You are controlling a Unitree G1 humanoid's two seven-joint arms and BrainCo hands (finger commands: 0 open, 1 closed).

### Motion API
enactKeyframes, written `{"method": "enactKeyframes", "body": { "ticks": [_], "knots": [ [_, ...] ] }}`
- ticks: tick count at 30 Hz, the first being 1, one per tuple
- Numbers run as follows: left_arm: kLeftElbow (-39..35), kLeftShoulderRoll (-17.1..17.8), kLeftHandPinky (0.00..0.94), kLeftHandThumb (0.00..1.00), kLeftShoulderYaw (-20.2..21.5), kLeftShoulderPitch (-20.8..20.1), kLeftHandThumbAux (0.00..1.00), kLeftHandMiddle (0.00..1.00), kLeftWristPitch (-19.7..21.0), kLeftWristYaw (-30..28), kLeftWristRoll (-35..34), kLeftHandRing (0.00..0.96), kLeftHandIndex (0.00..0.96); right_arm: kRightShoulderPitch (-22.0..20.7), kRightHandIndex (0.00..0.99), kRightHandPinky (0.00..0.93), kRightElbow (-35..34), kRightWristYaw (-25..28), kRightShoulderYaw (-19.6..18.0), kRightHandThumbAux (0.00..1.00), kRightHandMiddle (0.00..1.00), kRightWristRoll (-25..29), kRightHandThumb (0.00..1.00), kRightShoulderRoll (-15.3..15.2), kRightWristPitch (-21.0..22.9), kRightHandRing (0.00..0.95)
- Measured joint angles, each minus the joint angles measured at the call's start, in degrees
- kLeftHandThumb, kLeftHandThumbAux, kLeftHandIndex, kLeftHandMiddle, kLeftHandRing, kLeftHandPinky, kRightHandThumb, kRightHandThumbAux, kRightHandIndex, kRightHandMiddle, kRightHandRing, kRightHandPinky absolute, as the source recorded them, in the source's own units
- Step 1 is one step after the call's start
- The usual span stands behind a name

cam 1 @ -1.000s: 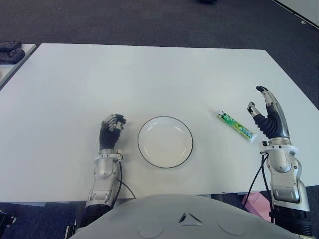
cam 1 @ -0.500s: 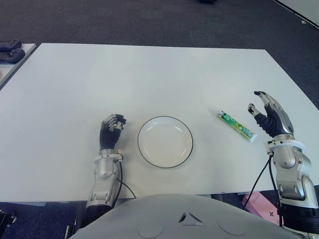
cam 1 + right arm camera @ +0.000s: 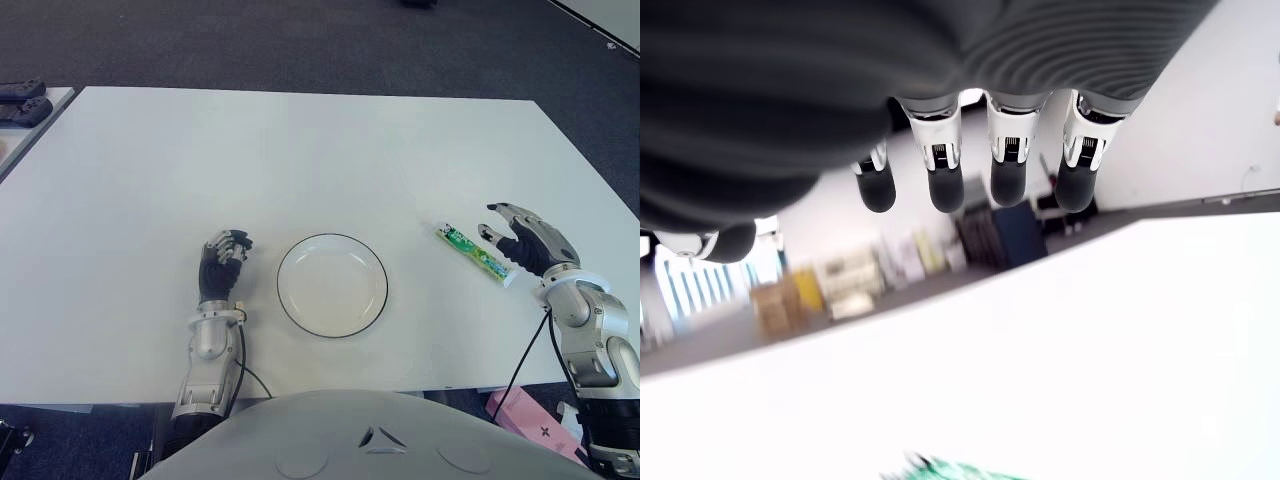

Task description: Put the toothpaste on the table into the plate.

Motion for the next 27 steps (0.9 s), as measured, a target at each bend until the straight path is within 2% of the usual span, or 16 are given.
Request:
{"method": "enactKeyframes", "body": {
  "ticks": [11, 14, 17, 20, 24, 27],
  "knots": [
    [-0.03, 0.00, 0.492, 0.714, 0.03, 0.13, 0.721, 0.490, -0.01, 0.00, -0.03, 0.482, 0.430, 0.00, 0.000, 0.000, 0.18, 0.07, 0.73, 0.088, 0.000, 0.00, 0.496, -0.45, 0.01, 0.000],
    [-0.10, 0.00, 0.493, 0.713, 0.04, 0.30, 0.721, 0.490, -0.03, 0.00, -0.03, 0.483, 0.430, -0.42, 0.000, 0.000, 1.44, 0.05, 2.38, 0.090, 0.000, -1.47, 0.511, -1.25, -0.09, 0.000],
    [-0.22, 0.00, 0.490, 0.714, 0.03, 0.47, 0.721, 0.489, -0.13, 0.00, -0.04, 0.480, 0.430, -1.68, 0.000, 0.000, 5.92, 0.38, 6.71, 0.100, 0.000, -4.81, 0.531, -2.62, -0.53, 0.000],
    [-0.32, 0.00, 0.480, 0.715, 0.05, 0.68, 0.722, 0.486, -0.17, 0.00, -0.06, 0.475, 0.430, -3.24, 0.000, 0.000, 12.65, -1.23, 10.59, 0.106, 0.000, -6.63, 0.540, -2.51, -2.05, 0.000],
    [-0.42, -0.02, 0.485, 0.715, 0.12, 1.17, 0.722, 0.484, -0.14, 0.00, -0.08, 0.473, 0.430, -6.60, 0.000, 0.000, 21.24, -7.14, 14.44, 0.113, 0.000, -8.51, 0.544, -2.11, -4.54, 0.000],
    [-0.76, -0.04, 0.474, 0.715, 0.07, 1.19, 0.722, 0.481, -0.10, 0.00, -0.07, 0.468, 0.429, -8.96, 0.000, 0.000, 25.54, -9.62, 16.19, 0.120, 0.000, -8.98, 0.548, -2.35, -5.80, 0.000]
  ]
}}
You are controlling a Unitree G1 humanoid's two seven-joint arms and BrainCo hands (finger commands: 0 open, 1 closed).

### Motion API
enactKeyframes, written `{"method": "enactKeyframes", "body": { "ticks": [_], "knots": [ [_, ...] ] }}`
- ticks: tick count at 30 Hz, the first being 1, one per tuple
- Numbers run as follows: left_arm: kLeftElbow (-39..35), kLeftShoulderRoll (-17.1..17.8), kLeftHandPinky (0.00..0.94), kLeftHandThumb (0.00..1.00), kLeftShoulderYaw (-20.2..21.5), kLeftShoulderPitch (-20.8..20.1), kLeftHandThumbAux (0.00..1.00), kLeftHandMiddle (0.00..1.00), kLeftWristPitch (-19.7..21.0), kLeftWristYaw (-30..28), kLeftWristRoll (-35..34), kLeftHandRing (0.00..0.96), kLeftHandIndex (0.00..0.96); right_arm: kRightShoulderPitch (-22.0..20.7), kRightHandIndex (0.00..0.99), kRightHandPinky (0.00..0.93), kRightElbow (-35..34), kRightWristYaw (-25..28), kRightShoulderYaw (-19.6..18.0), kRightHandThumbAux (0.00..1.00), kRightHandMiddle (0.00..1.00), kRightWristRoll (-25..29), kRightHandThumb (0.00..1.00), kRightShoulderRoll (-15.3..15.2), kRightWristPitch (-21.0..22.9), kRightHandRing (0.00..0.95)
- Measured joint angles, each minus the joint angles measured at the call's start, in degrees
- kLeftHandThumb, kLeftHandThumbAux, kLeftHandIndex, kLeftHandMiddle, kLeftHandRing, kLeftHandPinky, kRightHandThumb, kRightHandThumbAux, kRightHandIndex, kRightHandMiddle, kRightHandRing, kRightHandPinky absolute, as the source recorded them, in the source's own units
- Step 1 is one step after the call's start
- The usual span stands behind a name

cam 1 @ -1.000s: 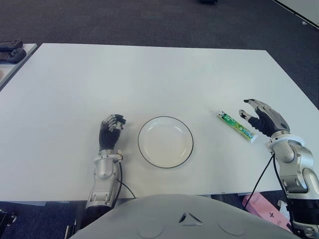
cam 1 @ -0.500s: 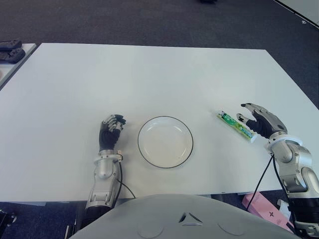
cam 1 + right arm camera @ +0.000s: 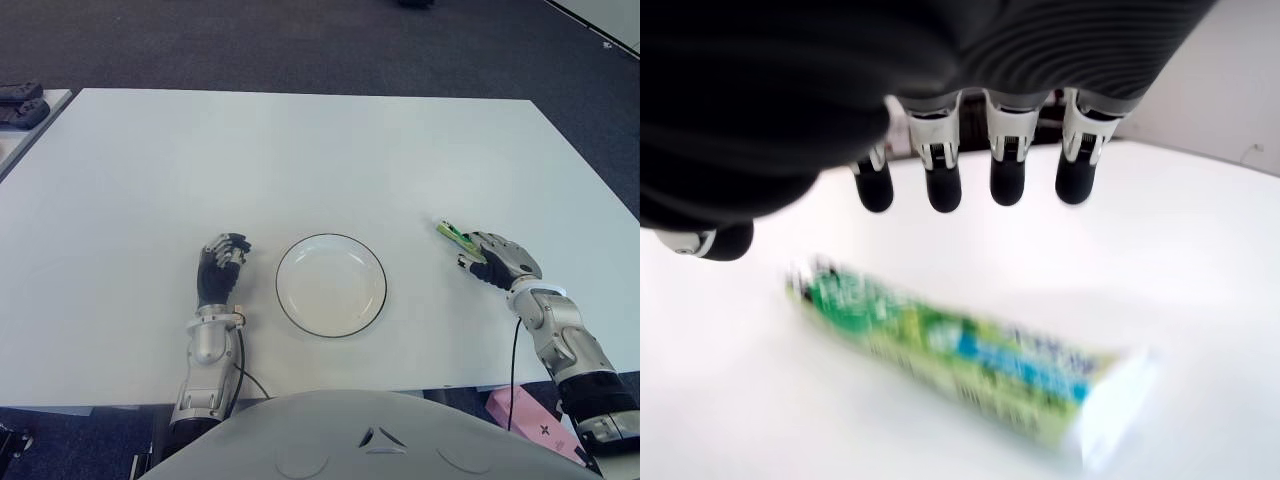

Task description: Put the toothpaste on the table into the plate.

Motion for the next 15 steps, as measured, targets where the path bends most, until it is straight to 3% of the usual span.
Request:
{"method": "enactKeyframes", "body": {
  "ticks": [15],
  "knots": [
    [-0.64, 0.09, 0.490, 0.715, 0.08, 0.71, 0.722, 0.483, -0.01, 0.00, 0.02, 0.474, 0.430, -7.08, 0.000, 0.000, 10.45, -4.83, 5.81, 0.146, 0.000, -0.07, 0.566, -0.43, -1.52, 0.000]
  ]
}}
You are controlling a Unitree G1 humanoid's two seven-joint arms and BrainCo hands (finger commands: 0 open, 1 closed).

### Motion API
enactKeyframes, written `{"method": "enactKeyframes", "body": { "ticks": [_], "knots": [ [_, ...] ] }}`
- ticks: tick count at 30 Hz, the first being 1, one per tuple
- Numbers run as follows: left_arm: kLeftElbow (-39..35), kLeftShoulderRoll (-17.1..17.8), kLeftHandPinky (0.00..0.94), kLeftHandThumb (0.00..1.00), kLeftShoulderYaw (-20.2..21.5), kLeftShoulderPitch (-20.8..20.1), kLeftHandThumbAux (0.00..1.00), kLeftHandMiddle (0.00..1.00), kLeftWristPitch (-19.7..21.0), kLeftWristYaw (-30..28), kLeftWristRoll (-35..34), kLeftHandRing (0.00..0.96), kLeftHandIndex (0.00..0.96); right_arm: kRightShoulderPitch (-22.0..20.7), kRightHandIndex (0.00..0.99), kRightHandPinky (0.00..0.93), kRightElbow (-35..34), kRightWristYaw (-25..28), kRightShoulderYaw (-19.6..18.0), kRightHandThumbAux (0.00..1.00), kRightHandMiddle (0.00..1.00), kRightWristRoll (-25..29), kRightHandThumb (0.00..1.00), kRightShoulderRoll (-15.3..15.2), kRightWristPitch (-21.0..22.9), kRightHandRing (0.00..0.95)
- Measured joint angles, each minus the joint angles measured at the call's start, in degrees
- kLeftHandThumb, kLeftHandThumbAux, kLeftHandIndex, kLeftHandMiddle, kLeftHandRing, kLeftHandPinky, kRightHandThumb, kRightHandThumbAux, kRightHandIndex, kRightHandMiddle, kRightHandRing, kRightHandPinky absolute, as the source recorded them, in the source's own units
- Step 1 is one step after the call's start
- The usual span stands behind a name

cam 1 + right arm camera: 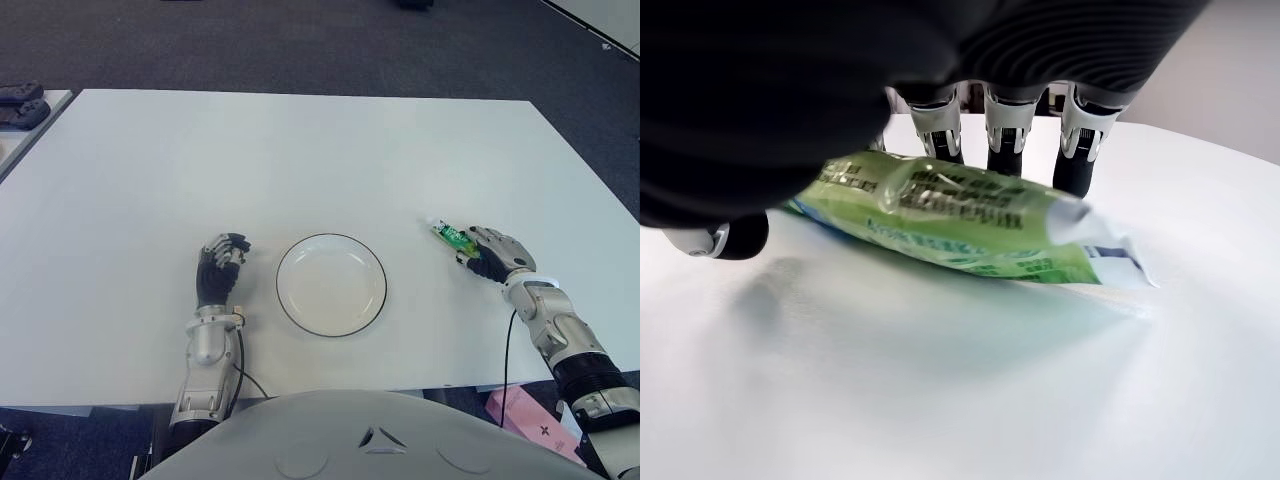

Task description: Put the toothpaste on the table into the plate.

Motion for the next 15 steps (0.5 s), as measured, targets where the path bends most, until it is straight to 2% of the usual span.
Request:
{"method": "enactKeyframes", "body": {
  "ticks": [15],
  "knots": [
    [-0.67, 0.00, 0.478, 0.713, 0.05, 0.39, 0.722, 0.483, 0.00, 0.00, 0.02, 0.473, 0.429, -13.12, 0.000, 0.000, 20.33, -9.62, 6.32, 0.147, 0.000, 0.02, 0.587, 4.75, -0.95, 0.000]
  ]
}}
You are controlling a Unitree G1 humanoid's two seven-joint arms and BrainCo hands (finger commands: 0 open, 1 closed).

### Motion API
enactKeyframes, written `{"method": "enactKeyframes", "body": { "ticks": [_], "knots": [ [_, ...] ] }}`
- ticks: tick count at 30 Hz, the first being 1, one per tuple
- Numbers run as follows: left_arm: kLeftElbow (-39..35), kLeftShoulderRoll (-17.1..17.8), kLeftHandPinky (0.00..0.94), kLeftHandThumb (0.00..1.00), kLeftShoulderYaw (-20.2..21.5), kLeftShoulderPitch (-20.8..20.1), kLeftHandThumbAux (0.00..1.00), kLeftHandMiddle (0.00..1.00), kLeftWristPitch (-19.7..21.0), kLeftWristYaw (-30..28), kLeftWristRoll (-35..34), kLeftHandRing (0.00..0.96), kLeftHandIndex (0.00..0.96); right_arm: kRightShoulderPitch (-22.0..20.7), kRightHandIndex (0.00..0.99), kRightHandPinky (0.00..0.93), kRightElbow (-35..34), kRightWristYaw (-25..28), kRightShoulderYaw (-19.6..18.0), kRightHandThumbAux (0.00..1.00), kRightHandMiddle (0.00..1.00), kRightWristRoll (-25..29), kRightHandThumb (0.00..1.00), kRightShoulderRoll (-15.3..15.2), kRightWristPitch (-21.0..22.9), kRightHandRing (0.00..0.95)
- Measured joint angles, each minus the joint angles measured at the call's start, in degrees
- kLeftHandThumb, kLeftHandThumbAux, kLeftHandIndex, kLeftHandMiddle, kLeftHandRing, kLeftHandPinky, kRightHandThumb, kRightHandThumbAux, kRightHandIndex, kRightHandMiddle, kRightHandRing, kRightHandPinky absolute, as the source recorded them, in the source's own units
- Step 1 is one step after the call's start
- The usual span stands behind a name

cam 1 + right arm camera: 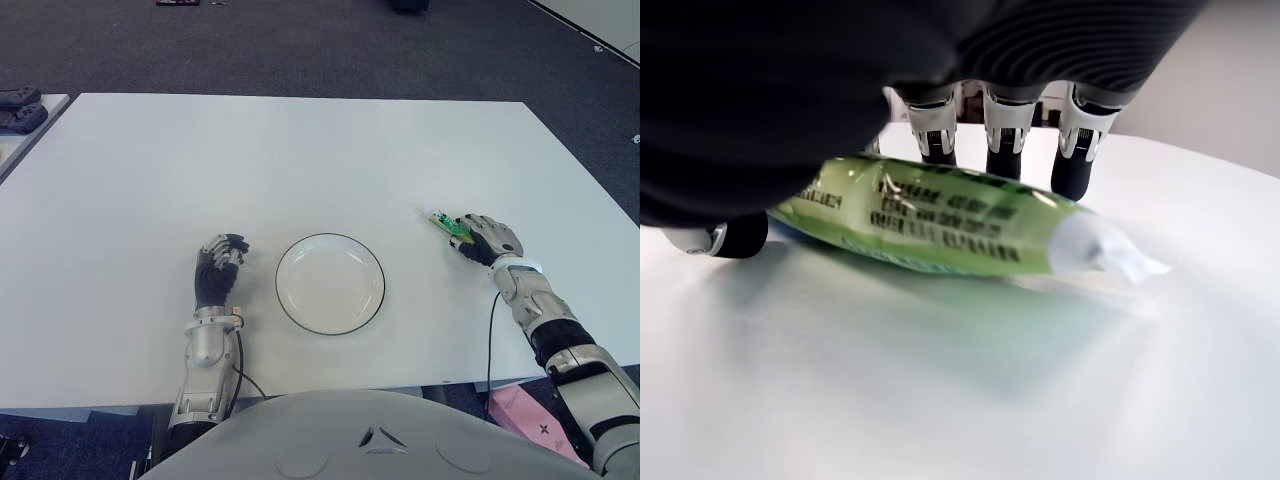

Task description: Put the toothpaste on the table into the plate.

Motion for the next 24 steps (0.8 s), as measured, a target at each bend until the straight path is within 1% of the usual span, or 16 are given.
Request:
{"method": "enactKeyframes", "body": {
  "ticks": [8, 13, 16, 20, 22, 24],
  "knots": [
    [-0.91, 0.03, 0.475, 0.714, 0.11, 0.61, 0.722, 0.483, 0.11, 0.00, -0.04, 0.468, 0.429, -6.92, 0.000, 0.000, 10.98, -4.20, 2.48, 0.181, 0.000, 0.02, 0.596, 3.16, 0.07, 0.000],
    [-1.45, 0.05, 0.485, 0.715, 0.24, 1.06, 0.722, 0.485, 0.38, 0.00, -0.06, 0.472, 0.430, -10.00, 0.000, 0.000, 16.75, -6.10, 4.08, 0.188, 0.000, 0.34, 0.591, 5.39, 1.54, 0.000],
    [-1.56, 0.07, 0.491, 0.715, 0.30, 1.24, 0.722, 0.487, 0.41, 0.00, -0.06, 0.476, 0.430, -10.94, 0.000, 0.000, 18.68, -7.29, 4.46, 0.203, 0.000, 0.65, 0.591, 6.15, 2.27, 0.000],
    [-1.57, 0.11, 0.485, 0.715, 0.47, 1.53, 0.722, 0.489, 0.41, 0.00, -0.17, 0.475, 0.430, -11.29, 0.000, 0.000, 20.23, -9.25, 4.40, 0.260, 0.000, 1.81, 0.603, 6.95, 2.38, 0.000],
    [-1.58, 0.17, 0.495, 0.713, 0.51, 1.54, 0.722, 0.489, 0.41, 0.00, -0.19, 0.481, 0.430, -11.17, 0.000, 0.047, 20.56, -10.36, 4.20, 0.337, 0.000, 2.86, 0.590, 7.25, 2.25, 0.000],
    [-1.62, 0.22, 0.497, 0.713, 0.51, 1.54, 0.722, 0.490, 0.41, 0.00, -0.19, 0.483, 0.430, -10.81, 0.000, 0.076, 20.86, -11.70, 3.68, 0.365, 0.000, 4.28, 0.595, 7.52, 1.79, 0.002]
  ]
}}
